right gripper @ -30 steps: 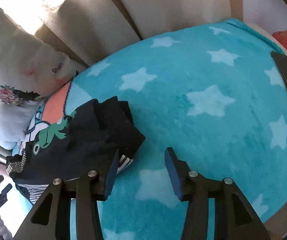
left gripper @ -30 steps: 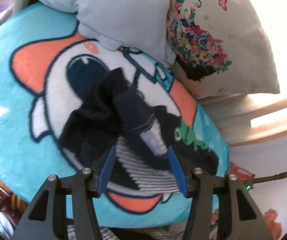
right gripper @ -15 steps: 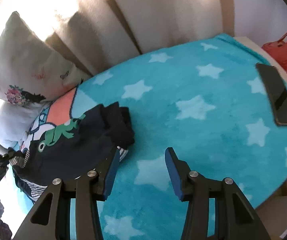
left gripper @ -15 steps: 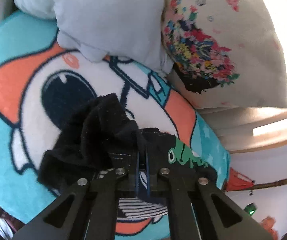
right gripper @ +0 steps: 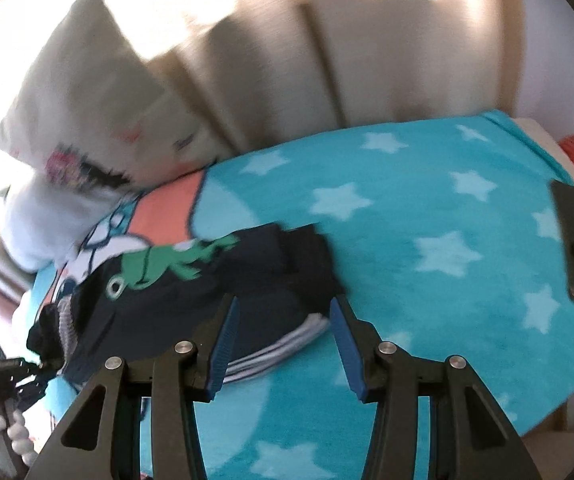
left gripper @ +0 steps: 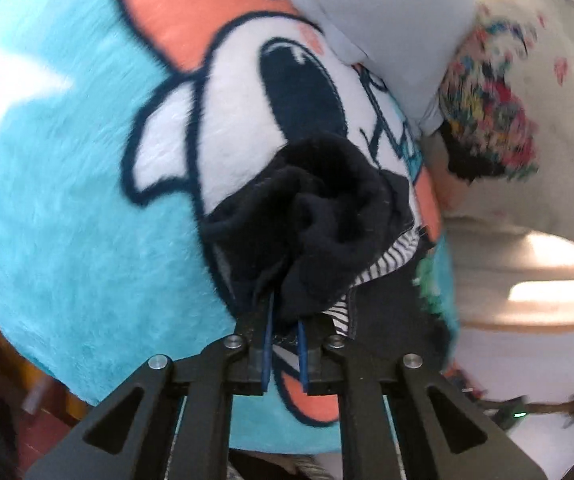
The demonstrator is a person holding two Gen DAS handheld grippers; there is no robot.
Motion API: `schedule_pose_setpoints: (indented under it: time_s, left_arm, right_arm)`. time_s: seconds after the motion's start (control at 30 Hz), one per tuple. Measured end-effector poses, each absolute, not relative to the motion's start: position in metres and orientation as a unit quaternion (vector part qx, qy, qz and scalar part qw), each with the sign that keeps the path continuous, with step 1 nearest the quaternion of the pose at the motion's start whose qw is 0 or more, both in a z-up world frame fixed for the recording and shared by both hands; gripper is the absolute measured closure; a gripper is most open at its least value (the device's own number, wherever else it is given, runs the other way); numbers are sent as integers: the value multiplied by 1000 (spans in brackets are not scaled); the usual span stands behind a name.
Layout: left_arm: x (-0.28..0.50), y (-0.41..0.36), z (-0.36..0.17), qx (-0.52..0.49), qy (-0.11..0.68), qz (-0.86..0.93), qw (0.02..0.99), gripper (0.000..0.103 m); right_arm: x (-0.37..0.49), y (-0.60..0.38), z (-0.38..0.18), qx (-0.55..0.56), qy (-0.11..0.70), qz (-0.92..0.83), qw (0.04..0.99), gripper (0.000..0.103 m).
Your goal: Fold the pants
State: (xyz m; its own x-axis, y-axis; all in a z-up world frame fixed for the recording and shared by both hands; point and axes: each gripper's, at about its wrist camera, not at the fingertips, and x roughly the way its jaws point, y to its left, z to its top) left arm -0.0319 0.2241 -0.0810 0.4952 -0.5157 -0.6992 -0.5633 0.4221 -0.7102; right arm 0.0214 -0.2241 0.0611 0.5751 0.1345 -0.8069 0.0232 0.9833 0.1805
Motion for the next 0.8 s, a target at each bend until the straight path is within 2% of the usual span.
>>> schedule_pose_setpoints:
  time_s: [0.1, 0.13, 0.17, 0.4, 0.47, 0.5, 0.6, 0.73, 0.8]
  left_arm:
    - [-39, 234, -73, -537, 491, 6, 686, 83]
    - [-43, 238, -68, -535, 487, 5, 690, 73]
    - [-44, 241, -63, -535, 483, 1, 693, 69]
    - [-41, 237, 6, -475, 456, -49, 751, 68]
    - [-21, 226, 24, -445, 451, -62, 771, 58]
    - [-9, 221, 29, -434, 450, -70, 777, 57]
    - [26, 205, 21, -411, 459, -84, 783, 56]
    - [51, 202, -29, -373, 513, -40, 772, 57]
    - [51, 209, -56, -377, 528, -36, 760, 68]
  right_arm:
    - [24, -200, 58, 62, 467, 60, 880, 52]
    - [24, -191, 57, 50, 468, 71, 879, 52]
    - [24, -183, 56, 41, 468, 80, 879, 52]
    - [20, -143, 50, -5, 471, 130, 873, 52]
    - [21, -137, 47, -10, 476, 135, 869, 52]
    - [22, -134, 44, -12, 480, 137, 866, 52]
    - [24, -126, 38, -12, 493, 140, 859, 52]
    - [24, -126, 31, -2, 507, 132, 852, 52]
    - [23, -131, 27, 0, 512, 117, 851, 52]
